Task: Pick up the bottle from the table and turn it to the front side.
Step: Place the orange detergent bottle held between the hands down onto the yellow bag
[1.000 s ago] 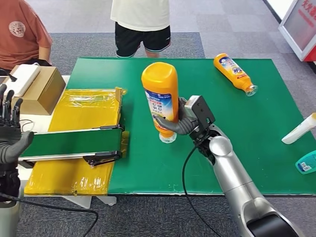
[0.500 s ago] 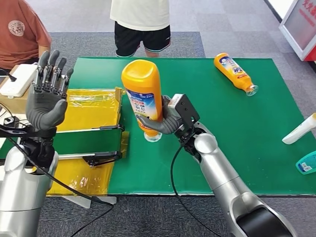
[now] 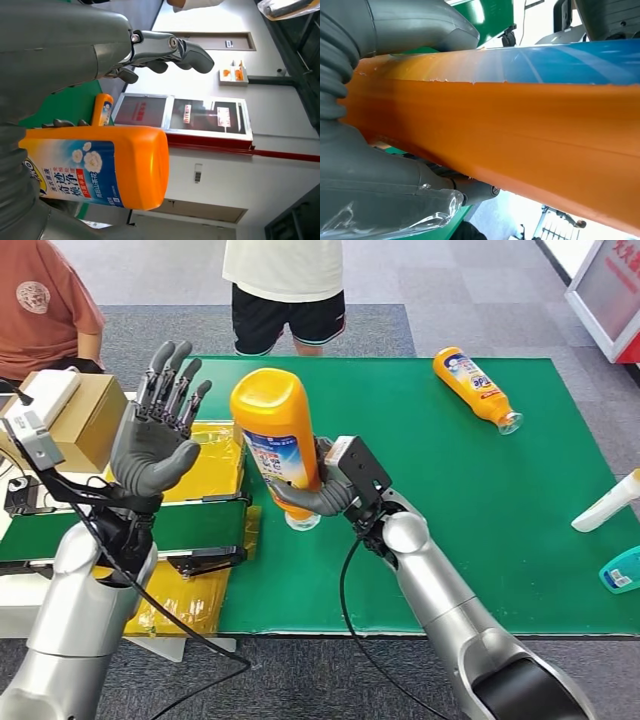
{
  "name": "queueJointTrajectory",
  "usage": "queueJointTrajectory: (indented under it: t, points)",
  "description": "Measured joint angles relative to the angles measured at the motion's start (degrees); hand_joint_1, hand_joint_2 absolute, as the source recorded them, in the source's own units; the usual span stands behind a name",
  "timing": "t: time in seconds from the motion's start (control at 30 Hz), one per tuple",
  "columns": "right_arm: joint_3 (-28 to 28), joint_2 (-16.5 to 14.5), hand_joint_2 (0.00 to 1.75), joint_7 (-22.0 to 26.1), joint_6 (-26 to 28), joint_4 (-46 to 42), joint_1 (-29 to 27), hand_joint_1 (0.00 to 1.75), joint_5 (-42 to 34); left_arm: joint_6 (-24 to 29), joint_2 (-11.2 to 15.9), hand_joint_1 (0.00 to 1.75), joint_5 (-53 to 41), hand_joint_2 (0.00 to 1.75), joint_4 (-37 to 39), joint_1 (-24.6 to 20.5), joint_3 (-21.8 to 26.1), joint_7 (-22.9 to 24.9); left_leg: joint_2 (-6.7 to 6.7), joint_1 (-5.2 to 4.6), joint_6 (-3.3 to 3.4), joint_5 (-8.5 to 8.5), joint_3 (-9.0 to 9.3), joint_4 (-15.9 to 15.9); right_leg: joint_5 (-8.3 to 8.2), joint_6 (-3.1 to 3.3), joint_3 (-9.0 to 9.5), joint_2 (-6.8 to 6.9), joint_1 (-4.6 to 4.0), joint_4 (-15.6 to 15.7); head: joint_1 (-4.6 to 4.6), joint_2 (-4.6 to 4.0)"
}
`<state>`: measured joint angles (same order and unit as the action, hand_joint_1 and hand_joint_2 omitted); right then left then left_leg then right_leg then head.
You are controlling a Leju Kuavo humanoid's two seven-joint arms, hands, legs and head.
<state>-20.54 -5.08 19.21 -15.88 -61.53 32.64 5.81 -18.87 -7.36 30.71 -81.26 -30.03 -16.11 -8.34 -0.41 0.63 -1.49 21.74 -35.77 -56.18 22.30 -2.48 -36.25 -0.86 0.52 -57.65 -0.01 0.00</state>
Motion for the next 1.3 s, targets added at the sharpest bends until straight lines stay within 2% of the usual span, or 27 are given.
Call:
queueJointTrajectory:
  t: [0.43,1.03,1.3]
  points:
    - [-0.6,-0.2,1.75,1.4,0.6,0.0,-0.3,1.75,2.1,2.9,-2.3,0.00,2.6,1.75,2.4,-0.2,-6.2,2.3,0.00,-0.02,0.01,0.01,-0.01,0.0,0.00,0.00,-0.02,0.00,0.02,0.0,0.01,0.00]
    - [-1.7,-0.1,1.75,2.9,0.6,-6.8,-3.5,1.75,4.2,4.3,-2.6,0.00,5.2,1.75,3.3,-0.1,-7.8,2.3,0.00,-0.02,0.01,0.01,-0.03,0.0,0.00,0.00,-0.04,0.00,0.02,0.0,0.01,0.00]
    - [-3.2,0.1,1.75,3.0,2.9,-7.9,-3.9,1.75,7.8,4.2,-2.6,0.00,5.8,1.75,3.3,-0.1,-9.0,3.0,0.00,-0.02,0.01,0.01,-0.04,0.0,0.00,0.00,-0.04,0.00,0.02,0.0,0.01,0.00]
